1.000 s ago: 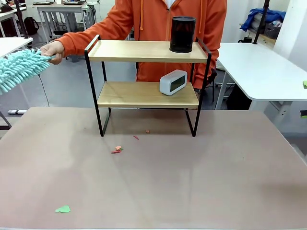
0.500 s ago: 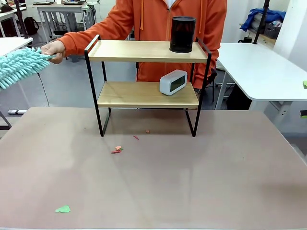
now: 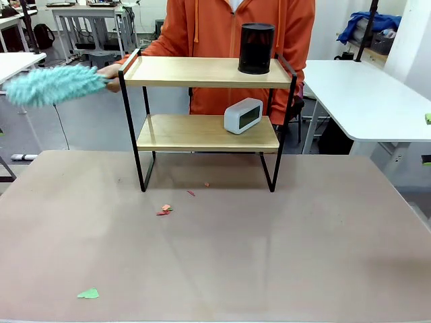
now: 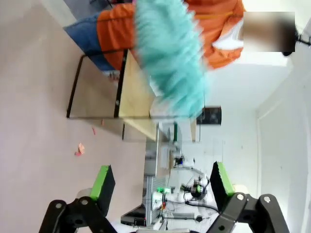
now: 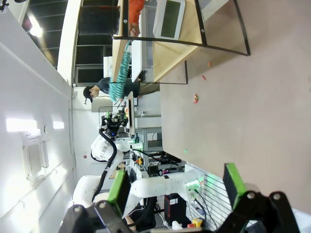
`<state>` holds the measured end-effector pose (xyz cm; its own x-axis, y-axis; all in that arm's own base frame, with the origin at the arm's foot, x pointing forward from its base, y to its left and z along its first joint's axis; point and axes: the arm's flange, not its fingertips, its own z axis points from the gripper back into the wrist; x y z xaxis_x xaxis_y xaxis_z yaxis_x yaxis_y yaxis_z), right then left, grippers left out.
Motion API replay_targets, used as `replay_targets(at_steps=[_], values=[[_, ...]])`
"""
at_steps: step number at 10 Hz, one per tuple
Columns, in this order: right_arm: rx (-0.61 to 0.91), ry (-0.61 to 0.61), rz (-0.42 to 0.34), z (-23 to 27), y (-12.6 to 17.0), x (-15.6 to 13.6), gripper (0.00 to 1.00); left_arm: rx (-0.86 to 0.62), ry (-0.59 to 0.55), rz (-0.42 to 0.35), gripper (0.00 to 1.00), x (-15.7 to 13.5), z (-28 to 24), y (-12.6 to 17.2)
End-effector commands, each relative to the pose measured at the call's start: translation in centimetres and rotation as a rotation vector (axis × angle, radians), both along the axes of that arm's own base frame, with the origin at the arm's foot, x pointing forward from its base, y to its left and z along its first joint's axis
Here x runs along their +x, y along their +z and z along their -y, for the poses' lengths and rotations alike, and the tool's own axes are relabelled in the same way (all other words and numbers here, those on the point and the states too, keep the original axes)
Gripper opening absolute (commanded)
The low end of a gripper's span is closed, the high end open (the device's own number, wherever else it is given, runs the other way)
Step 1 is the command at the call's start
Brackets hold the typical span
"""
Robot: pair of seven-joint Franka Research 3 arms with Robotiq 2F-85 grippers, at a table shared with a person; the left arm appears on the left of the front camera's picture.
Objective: Clean the shelf.
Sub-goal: Hand the Duster back to the human.
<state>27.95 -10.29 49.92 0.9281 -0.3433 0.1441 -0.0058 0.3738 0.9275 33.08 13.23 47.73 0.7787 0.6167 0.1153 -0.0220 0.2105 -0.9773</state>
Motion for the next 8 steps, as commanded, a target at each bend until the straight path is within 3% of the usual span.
replay_targets(at_steps=[1,3,4,6,8], values=[[-0.009,0.008,0.012,0.2,-0.2,-0.3,1.00,-0.053,-0.268,-0.028,1.00,-2.3,2.6,-1.6],[-0.009,0.008,0.012,0.2,-0.2,-0.3,1.00,-0.105,-0.496,-0.124,1.00,-1.2,7.2,-5.1],[-0.009,0.008,0.012,0.2,-0.2,-0.3,1.00,-0.084,-0.549,-0.161,1.00,-0.8,9.0,-6.4],[0.000,0.000,0.000,0.0,0.0,0.0,1.00,-0.010,-0.487,-0.171,1.00,-0.3,10.8,-7.4],[0.103,0.081,-0.068,-6.5,-3.7,1.2,1.00,-0.099,-0.541,-0.164,1.00,0.6,9.5,-5.9]])
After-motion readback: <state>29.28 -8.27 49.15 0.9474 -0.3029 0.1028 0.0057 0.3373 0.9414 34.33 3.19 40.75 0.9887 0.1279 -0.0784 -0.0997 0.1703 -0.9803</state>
